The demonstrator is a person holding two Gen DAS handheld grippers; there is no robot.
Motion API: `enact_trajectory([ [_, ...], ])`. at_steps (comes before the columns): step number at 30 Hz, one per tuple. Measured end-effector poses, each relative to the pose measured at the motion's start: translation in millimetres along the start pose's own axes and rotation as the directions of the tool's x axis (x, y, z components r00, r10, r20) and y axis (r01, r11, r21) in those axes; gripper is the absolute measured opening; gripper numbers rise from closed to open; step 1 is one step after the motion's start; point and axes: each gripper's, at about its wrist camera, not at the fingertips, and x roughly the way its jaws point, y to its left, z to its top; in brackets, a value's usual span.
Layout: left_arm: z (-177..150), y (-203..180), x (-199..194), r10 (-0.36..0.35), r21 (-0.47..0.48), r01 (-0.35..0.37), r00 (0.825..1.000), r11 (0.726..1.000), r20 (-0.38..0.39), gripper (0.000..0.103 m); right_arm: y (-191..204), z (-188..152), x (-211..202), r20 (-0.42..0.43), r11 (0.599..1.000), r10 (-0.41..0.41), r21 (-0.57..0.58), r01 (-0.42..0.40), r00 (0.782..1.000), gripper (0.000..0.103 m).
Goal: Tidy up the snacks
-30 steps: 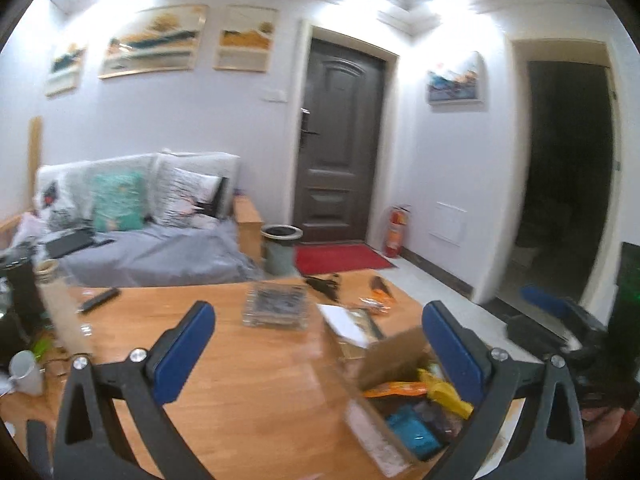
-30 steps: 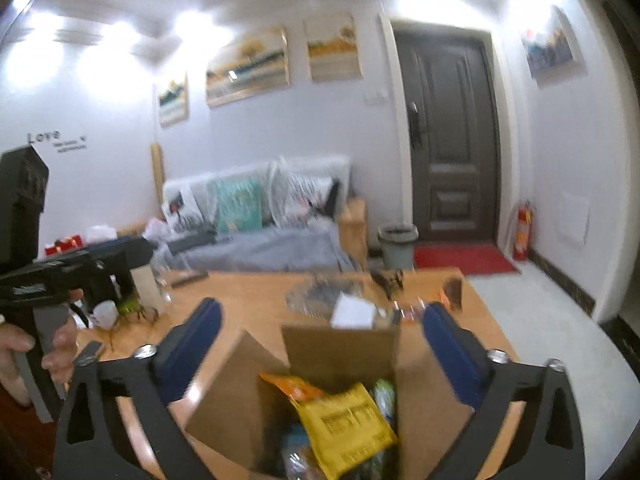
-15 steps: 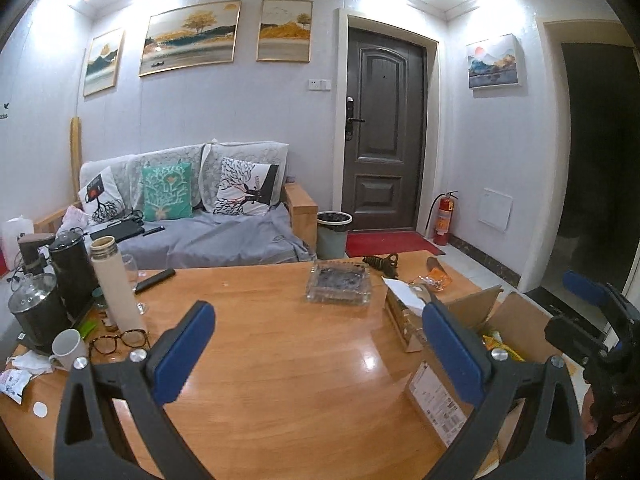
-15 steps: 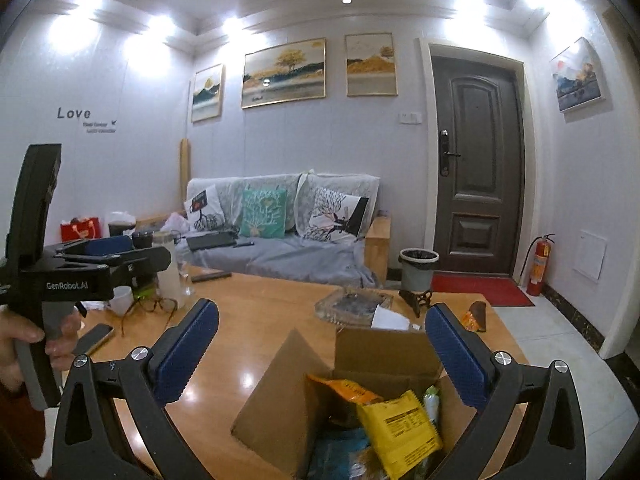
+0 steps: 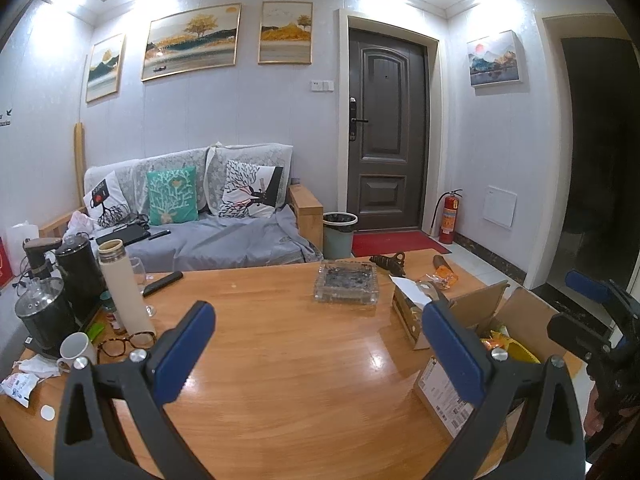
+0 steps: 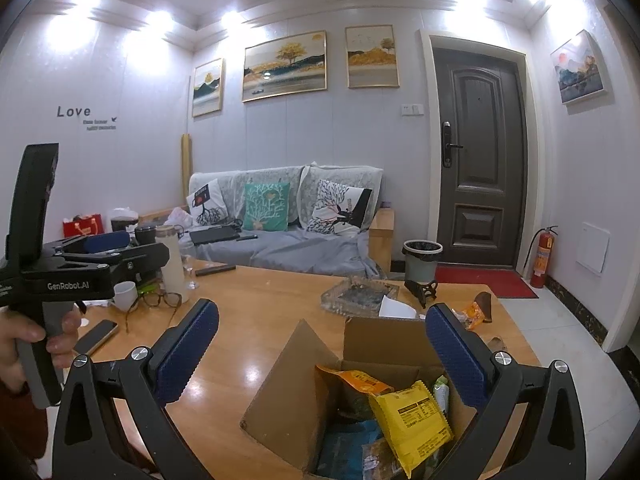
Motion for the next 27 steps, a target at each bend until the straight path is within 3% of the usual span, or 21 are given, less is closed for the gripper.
enact_trajectory([
  [27,-4.4,0.7,-0.7,0.008,-0.002,-0.008,1.0,1.0,0.001,0.102,-0.4,-6.0,2.0,-0.008,1.0,-0.008,0.0,0.008,1.0,0.103],
])
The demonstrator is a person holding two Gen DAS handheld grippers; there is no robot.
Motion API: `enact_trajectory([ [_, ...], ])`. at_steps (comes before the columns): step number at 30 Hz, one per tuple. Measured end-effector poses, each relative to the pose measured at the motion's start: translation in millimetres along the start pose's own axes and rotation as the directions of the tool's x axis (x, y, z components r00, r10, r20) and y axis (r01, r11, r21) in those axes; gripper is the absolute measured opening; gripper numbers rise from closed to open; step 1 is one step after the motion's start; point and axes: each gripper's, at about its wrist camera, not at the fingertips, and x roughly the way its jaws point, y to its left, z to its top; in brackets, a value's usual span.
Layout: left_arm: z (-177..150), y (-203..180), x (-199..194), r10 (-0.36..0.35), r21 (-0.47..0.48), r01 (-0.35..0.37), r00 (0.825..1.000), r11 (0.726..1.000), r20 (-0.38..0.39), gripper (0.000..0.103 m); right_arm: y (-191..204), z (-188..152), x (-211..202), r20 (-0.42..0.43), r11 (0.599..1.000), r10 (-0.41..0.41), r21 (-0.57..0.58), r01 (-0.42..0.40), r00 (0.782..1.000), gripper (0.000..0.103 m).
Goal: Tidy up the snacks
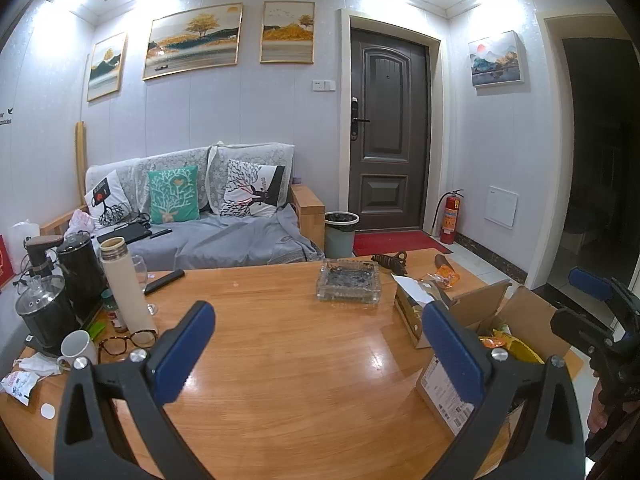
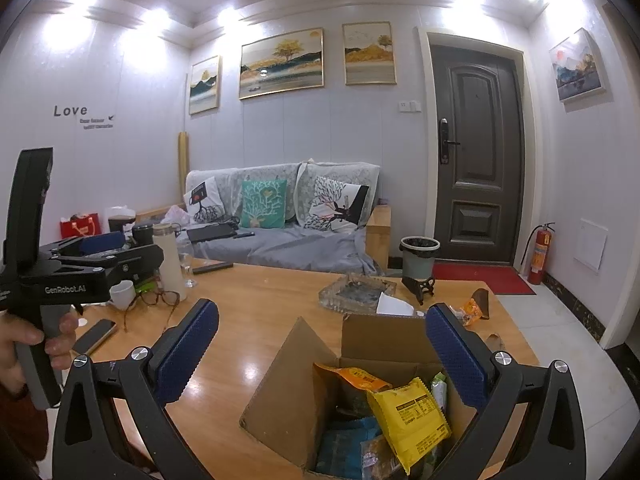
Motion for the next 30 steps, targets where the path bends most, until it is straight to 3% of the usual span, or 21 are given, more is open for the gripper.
enact_trajectory([
  [30,-3.5,2.5,1.1,0.0,-0.006,0.0,1.0,1.0,-0.005,0.102,0.9,-7.9,3.1,-0.014,1.0,0.0,0.014,0.0,1.0,0.103],
])
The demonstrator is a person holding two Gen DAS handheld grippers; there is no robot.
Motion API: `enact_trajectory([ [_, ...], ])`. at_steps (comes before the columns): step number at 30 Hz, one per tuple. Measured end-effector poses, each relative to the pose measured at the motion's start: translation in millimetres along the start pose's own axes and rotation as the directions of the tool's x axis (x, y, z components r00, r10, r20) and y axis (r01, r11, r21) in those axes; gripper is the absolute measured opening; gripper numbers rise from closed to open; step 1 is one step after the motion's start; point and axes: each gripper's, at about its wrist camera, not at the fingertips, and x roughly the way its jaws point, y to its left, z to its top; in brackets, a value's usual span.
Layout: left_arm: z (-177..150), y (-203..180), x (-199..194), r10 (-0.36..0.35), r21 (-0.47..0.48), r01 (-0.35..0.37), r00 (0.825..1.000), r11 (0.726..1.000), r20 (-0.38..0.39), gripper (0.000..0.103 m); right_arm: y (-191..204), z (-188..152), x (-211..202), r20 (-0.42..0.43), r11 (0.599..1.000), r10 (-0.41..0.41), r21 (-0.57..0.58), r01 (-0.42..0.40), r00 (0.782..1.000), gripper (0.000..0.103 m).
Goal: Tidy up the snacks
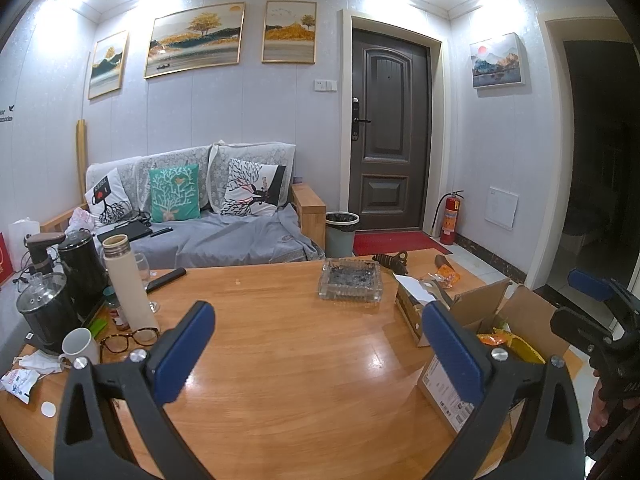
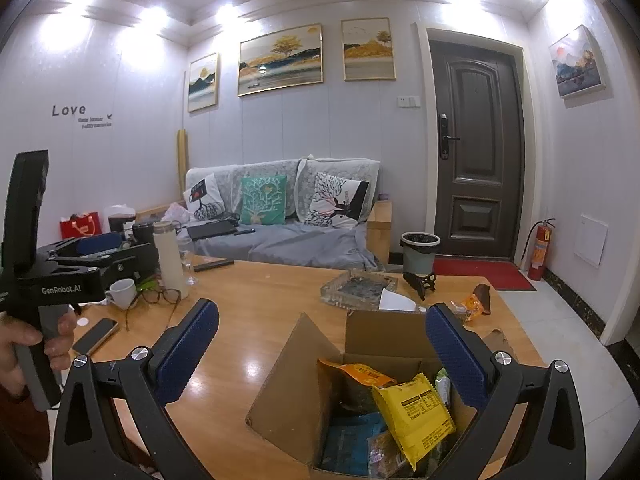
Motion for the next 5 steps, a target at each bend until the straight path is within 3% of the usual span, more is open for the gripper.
enact_trajectory([
  [5,0.9,1.2,-2.5,-0.009,-0.002,0.009,1.0,1.0,-0.002,0.102,0.0,0.5,0.2,-0.002,1.0,-0.001,0.0,0.001,1.0,0.103],
])
